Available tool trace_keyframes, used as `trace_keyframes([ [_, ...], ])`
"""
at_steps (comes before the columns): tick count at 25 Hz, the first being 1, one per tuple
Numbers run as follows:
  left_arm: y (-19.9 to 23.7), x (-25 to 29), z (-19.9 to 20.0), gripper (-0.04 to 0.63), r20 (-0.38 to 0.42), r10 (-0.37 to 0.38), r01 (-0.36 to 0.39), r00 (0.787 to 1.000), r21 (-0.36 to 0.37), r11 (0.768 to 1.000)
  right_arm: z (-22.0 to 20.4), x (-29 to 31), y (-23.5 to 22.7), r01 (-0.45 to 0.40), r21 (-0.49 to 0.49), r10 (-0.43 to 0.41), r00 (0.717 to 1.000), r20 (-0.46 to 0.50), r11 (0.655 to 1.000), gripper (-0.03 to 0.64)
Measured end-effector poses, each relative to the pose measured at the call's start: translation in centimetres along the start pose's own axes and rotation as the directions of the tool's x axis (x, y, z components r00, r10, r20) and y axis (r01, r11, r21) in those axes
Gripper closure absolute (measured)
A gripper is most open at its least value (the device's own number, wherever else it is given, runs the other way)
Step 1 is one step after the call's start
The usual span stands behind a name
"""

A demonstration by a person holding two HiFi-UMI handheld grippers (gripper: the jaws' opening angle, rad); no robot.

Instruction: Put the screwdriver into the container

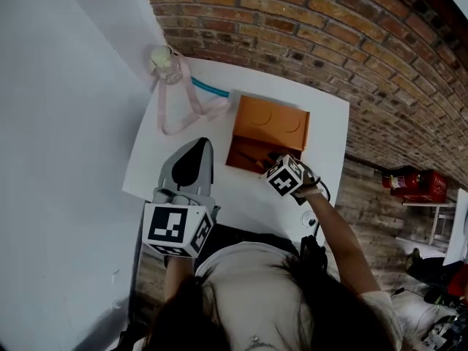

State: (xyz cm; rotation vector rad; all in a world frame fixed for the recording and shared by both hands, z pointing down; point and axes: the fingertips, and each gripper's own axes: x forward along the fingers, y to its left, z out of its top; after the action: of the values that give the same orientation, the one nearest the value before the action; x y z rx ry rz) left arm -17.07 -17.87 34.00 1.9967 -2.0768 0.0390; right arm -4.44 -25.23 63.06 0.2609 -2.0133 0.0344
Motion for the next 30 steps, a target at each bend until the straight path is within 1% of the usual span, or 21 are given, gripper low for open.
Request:
trace_keyframes([
  [8,-0.6,-1.3,0.6,0.595,0.017,-0.066,0.065,0.998,0.025,0.998,0.7,-2.4,0.5,0.065,0.089,-0.07,0.996,0.054,0.994,0.54],
  [15,-1.3,-2.4,0.9,0.595,0.023,-0.123,0.122,0.992,0.046,0.992,1.3,-5.0,0.7,0.121,0.205,-0.149,0.981,0.128,0.971,0.55],
  [19,-1.8,-3.1,0.9,0.595,0.023,-0.157,0.156,0.987,0.056,0.986,1.2,-6.4,1.0,0.143,0.281,-0.193,0.968,0.158,0.949,0.557],
  [25,-2.8,-4.2,0.9,0.595,0.021,-0.21,0.208,0.977,0.072,0.975,1.3,-8.8,1.7,0.155,0.39,-0.256,0.941,0.222,0.908,0.567],
  [30,-3.9,-5.3,0.8,0.595,0.017,-0.257,0.254,0.966,0.087,0.963,1.1,-11.2,2.1,0.186,0.464,-0.336,0.903,0.266,0.866,0.59],
])
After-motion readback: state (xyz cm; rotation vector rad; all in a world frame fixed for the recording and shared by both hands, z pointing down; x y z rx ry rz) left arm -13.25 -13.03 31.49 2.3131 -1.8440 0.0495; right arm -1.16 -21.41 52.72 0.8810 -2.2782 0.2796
